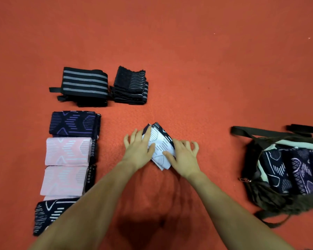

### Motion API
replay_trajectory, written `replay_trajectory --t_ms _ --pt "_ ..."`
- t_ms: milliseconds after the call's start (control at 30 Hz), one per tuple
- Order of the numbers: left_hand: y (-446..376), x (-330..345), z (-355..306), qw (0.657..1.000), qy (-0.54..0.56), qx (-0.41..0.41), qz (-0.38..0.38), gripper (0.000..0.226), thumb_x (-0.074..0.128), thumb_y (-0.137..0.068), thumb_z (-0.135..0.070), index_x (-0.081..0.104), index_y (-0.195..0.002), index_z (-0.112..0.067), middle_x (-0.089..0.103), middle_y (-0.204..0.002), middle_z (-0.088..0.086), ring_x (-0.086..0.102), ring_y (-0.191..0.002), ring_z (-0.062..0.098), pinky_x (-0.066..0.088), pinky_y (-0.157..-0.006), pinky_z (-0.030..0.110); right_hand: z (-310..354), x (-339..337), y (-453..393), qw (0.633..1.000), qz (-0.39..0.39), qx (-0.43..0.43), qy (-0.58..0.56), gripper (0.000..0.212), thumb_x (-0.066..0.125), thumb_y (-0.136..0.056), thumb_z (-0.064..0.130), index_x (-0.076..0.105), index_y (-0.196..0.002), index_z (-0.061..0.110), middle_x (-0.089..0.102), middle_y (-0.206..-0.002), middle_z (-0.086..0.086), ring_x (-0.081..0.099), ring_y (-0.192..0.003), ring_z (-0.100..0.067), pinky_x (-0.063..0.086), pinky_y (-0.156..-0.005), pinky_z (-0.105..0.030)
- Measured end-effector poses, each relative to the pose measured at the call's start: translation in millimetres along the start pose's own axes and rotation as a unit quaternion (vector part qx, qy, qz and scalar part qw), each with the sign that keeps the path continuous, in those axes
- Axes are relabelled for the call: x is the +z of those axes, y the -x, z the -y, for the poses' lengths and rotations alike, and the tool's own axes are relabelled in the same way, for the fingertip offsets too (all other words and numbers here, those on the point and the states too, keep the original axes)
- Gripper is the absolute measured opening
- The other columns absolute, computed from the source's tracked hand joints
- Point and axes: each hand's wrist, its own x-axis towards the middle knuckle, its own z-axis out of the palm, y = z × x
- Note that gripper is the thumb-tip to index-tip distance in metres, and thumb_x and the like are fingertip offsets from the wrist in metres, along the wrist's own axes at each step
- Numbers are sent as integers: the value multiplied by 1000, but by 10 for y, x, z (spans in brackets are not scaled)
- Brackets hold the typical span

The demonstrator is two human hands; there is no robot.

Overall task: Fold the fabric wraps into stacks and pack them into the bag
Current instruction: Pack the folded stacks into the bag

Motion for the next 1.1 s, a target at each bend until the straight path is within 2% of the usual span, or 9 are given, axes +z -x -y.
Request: replay_trajectory --t_ms 133,267,433,533,633,733,867,967,1100 --pt "21 42 -29 997 43 9 -57 60 41 -100 -34 13 -152 -28 40 -125 4 37 -124 19 -1 -113 41 30 81 13 1000 -13 -4 3 67 23 -86 57 53 -125 12 62 -112 1 50 -110 -23 7 -101 -39" --pt "80 76 -45 990 73 31 -115 56 48 -98 -29 25 -149 -27 44 -114 4 44 -113 18 5 -110 41 86 153 86 996 -94 3 -8 48 38 -87 45 62 -110 9 65 -92 -1 61 -92 -25 15 -98 -39" --pt "229 99 -175 973 6 88 -212 53 36 -92 -41 36 -141 -23 56 -104 10 59 -94 23 33 -93 52 19 25 262 986 -165 -11 2 43 41 -88 44 59 -112 12 62 -91 3 54 -95 -19 19 -96 -39" --pt "299 67 -378 963 9 112 -244 51 37 -92 -42 31 -140 -25 58 -107 11 59 -96 23 37 -90 49 -95 -162 381 980 -200 -19 3 40 41 -90 45 54 -116 17 62 -95 6 45 -98 -15 20 -94 -39" --pt "323 -2 -668 954 15 137 -266 53 38 -92 -43 29 -141 -25 58 -110 10 50 -102 17 31 -93 45 -270 -394 475 973 -232 -4 4 37 41 -89 47 50 -117 23 63 -95 8 45 -99 -14 21 -92 -39" --pt "331 -54 -1035 946 10 167 -277 53 39 -92 -43 30 -141 -23 58 -111 11 47 -103 15 35 -91 47 -504 -642 606 965 -263 10 2 36 41 -89 49 47 -117 26 64 -96 9 45 -102 -12 19 -92 -39" --pt "306 -22 -1605 932 28 222 -284 51 34 -96 -46 30 -140 -20 58 -110 15 45 -102 16 31 -90 44 -937 -983 863 953 -301 23 19 37 41 -89 49 48 -117 26 65 -102 9 45 -107 -11 20 -91 -40" --pt "294 110 -2110 924 43 250 -285 52 40 -93 -40 32 -139 -19 58 -108 15 42 -99 17 32 -87 44 -1329 -1184 1083 945 -323 48 31 39 42 -89 47 54 -117 24 65 -108 9 45 -111 -9 18 -93 -38" --pt "275 435 -2739 932 78 258 -242 52 39 -94 -41 27 -142 -23 56 -111 12 46 -101 16 29 -88 42 -1893 -1350 1400 940 -327 91 46 41 41 -90 46 61 -117 22 64 -107 10 46 -110 -8 17 -92 -37"
